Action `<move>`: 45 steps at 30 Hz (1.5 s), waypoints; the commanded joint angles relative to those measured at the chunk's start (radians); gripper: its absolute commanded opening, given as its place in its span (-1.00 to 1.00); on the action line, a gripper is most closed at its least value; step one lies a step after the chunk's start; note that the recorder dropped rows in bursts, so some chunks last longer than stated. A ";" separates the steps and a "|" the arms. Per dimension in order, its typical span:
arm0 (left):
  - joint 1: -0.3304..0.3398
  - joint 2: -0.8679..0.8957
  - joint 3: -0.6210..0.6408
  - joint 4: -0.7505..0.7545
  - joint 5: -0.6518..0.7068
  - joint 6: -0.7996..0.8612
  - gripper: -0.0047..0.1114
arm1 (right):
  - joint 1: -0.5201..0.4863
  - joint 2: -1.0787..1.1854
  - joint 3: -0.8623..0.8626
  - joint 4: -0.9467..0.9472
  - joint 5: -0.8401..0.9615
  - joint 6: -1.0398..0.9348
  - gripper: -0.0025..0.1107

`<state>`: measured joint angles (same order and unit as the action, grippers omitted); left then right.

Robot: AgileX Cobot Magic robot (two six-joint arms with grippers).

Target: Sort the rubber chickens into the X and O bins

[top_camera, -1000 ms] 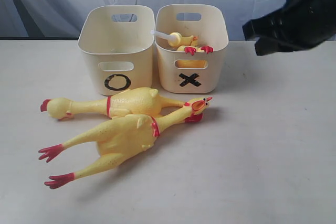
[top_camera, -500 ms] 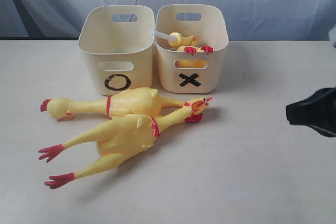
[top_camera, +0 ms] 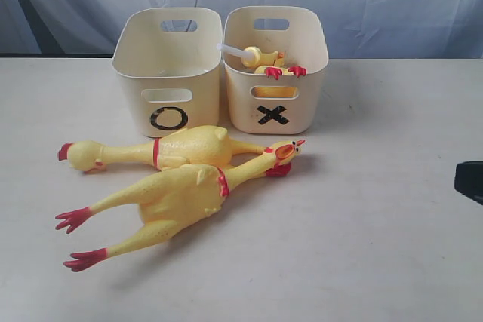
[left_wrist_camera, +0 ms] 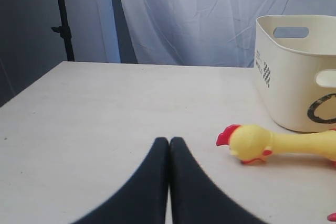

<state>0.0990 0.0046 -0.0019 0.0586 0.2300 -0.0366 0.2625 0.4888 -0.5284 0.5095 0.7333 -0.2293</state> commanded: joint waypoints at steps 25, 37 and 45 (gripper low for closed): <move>0.000 -0.005 0.002 -0.388 -0.633 -0.305 -0.92 | -0.004 -0.065 0.095 0.079 0.026 -0.058 -0.97; 0.000 0.190 -0.226 0.611 -0.495 -1.070 -0.92 | -0.004 -0.065 0.095 0.091 0.026 -0.070 -0.97; 0.000 0.596 -0.453 1.686 -0.762 -1.982 -0.92 | -0.004 -0.065 0.095 0.091 0.026 -0.070 -0.97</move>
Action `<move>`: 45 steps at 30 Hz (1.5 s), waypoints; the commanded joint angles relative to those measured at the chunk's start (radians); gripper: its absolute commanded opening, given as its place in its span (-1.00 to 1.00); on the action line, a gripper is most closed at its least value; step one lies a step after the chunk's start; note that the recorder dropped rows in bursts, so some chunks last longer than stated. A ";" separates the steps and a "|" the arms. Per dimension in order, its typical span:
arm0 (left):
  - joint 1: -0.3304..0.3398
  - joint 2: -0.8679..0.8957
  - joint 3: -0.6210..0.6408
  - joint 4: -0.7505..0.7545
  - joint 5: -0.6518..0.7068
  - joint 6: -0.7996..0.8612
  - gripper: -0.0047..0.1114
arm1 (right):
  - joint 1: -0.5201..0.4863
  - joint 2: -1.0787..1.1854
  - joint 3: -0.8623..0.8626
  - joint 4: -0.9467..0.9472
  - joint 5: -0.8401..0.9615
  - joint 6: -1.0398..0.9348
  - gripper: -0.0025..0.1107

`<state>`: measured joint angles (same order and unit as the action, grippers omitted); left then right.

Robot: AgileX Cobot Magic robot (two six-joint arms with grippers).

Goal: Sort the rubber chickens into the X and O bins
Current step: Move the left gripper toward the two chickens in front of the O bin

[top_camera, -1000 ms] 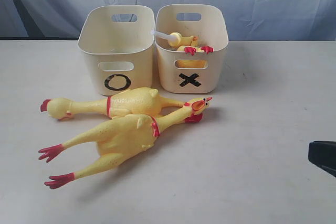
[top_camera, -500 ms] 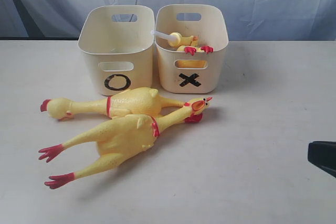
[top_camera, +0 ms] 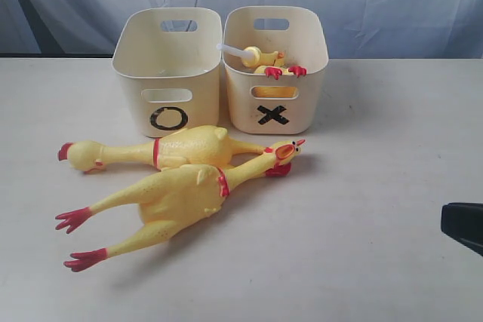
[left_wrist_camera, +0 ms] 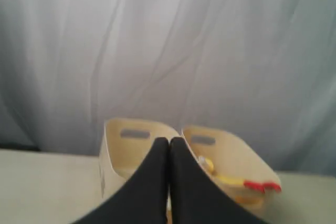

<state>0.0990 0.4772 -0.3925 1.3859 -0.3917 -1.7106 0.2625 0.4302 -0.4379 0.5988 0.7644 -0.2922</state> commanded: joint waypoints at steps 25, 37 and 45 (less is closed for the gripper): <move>-0.001 0.372 -0.116 0.103 -0.484 -0.109 -0.92 | -0.004 -0.006 0.005 0.013 -0.004 -0.004 -0.97; -0.001 0.372 -0.116 0.222 -0.367 -0.124 -0.92 | -0.004 -0.006 0.005 0.013 -0.004 -0.004 -0.97; -0.001 0.378 -0.116 0.318 -0.344 -0.197 -0.92 | -0.004 -0.006 0.005 0.013 -0.004 -0.004 -0.97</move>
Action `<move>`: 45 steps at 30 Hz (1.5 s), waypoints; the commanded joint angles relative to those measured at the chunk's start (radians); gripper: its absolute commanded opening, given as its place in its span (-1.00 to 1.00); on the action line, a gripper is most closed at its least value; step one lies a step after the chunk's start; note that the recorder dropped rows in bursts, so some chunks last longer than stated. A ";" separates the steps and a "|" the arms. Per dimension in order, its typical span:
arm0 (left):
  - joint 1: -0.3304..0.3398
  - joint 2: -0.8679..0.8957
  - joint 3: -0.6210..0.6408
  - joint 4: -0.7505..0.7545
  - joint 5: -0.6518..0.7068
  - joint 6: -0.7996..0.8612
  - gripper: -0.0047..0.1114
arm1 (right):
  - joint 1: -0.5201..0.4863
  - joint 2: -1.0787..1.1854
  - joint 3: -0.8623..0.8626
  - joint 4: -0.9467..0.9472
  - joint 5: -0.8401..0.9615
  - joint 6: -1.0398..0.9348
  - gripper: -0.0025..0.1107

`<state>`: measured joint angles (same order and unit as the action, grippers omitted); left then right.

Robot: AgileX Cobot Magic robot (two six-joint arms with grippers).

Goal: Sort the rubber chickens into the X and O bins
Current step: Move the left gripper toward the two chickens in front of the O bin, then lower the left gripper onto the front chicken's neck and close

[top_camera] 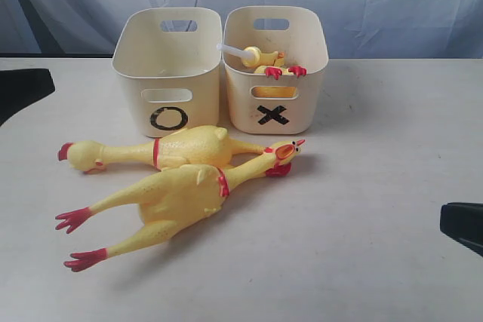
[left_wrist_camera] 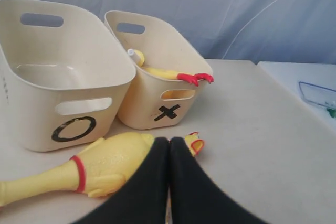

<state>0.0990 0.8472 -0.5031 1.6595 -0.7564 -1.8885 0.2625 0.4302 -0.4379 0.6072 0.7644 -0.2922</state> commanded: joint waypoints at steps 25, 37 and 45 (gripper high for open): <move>-0.584 0.066 -0.035 -1.311 0.815 1.329 -0.92 | -0.004 -0.006 0.005 0.004 -0.004 -0.004 -0.97; -0.801 0.286 -0.216 -1.387 1.055 1.509 -0.85 | -0.004 -0.006 0.005 0.004 -0.004 -0.004 -0.97; -0.806 0.451 -0.299 -1.494 1.071 1.750 -0.24 | -0.004 -0.006 0.005 0.004 -0.004 -0.004 -0.97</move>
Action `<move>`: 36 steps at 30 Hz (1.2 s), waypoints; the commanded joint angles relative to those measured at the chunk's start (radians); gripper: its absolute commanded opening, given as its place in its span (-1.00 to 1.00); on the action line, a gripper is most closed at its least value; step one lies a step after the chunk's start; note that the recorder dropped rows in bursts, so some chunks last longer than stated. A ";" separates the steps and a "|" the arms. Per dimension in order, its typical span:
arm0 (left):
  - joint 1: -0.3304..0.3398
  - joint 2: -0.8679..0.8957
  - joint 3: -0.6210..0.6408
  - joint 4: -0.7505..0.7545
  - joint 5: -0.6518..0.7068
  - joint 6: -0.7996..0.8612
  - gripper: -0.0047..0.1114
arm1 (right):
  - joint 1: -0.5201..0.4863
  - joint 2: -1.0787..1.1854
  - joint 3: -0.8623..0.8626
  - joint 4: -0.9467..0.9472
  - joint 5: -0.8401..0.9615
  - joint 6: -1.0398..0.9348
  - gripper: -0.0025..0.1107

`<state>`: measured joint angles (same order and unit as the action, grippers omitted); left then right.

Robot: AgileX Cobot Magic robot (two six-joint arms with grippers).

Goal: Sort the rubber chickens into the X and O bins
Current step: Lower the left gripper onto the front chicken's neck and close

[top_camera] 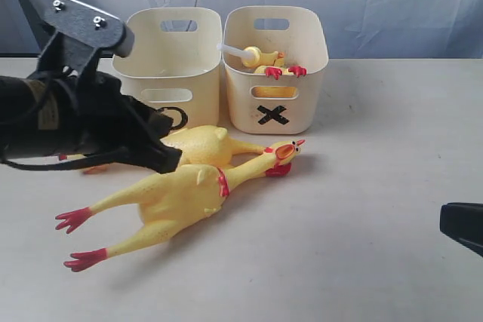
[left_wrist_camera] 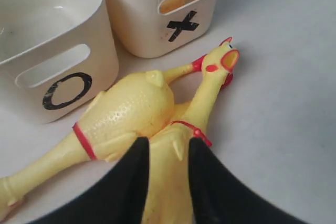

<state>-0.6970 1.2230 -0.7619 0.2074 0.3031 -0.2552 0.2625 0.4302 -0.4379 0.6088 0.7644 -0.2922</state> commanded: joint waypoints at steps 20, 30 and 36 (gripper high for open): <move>-0.104 0.433 -0.319 -0.083 0.096 0.405 -0.12 | -0.004 -0.006 0.005 0.003 -0.004 -0.002 -0.97; -0.112 0.625 -0.442 -0.075 0.118 0.460 -0.12 | -0.004 -0.006 0.005 0.003 -0.004 -0.002 -0.97; -0.114 0.736 -0.494 -0.039 0.136 0.475 -0.12 | -0.004 -0.006 0.005 0.003 -0.004 -0.002 -0.97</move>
<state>-0.8067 1.9354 -1.2432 0.1478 0.4329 0.2176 0.2625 0.4302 -0.4379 0.6110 0.7644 -0.2922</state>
